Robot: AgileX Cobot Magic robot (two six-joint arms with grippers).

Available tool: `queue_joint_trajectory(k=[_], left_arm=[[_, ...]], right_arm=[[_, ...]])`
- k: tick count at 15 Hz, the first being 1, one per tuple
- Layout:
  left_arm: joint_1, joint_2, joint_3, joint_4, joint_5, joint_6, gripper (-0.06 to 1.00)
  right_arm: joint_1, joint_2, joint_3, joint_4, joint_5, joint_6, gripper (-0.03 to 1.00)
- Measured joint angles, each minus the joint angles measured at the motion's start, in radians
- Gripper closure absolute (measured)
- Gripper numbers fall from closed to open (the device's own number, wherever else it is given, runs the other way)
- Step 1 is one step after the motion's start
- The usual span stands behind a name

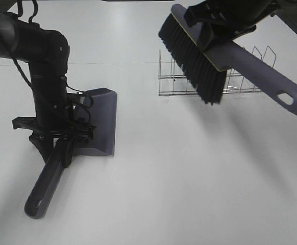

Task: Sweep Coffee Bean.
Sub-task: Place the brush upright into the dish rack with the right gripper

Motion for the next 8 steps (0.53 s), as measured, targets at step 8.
queue_joint_trajectory(k=[8], left_arm=[[0.031,-0.006,0.002,0.005,-0.028,0.003,0.59]], right_arm=[[0.000,-0.088,0.262,-0.246,0.029,0.224,0.66]])
